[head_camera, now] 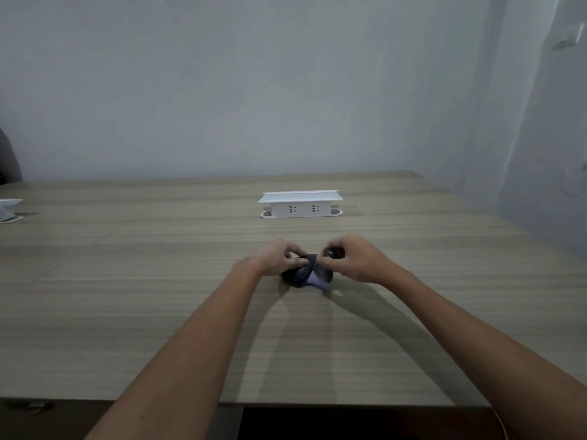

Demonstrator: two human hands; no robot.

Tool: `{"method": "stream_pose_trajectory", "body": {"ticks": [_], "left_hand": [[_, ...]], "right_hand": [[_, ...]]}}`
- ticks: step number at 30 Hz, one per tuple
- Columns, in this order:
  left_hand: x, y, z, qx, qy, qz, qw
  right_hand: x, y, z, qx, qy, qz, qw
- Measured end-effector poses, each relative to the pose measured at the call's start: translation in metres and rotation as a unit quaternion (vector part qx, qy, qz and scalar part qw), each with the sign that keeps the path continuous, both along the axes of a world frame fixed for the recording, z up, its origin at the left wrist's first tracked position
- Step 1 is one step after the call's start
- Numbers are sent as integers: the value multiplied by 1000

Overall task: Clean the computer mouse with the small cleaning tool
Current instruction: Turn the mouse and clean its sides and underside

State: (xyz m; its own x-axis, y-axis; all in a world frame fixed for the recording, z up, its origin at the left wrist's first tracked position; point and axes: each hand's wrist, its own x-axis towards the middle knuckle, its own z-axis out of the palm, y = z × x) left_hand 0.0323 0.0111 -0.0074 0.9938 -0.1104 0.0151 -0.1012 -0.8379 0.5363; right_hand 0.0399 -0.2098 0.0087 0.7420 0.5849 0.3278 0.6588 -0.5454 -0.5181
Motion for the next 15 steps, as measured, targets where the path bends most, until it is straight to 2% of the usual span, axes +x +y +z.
{"method": "stream_pose_trajectory", "body": {"ticks": [3,7,9,11,12,15], "left_hand": [[-2,-3,0,-6,0,4,1000],[-1,1,-1,-5,1,6,1000],[-2,0,-1,-7,0,5,1000],[-3,-1,0,-12,-5,5,1000],[-3,-2,0,-13,-4,4,1000],[-2,-2,0,-19,-3,1,1000]], "right_hand": [[3,-7,0,51,-35,-54,997],[-6,-8,2,45,64,41,996],[0,-8,-2,34,22,2,999],[8,-12,-6,53,-42,-76,995],[9,-13,-7,68,-46,-89,993],[3,-13,-3,70,44,-4,997]]}}
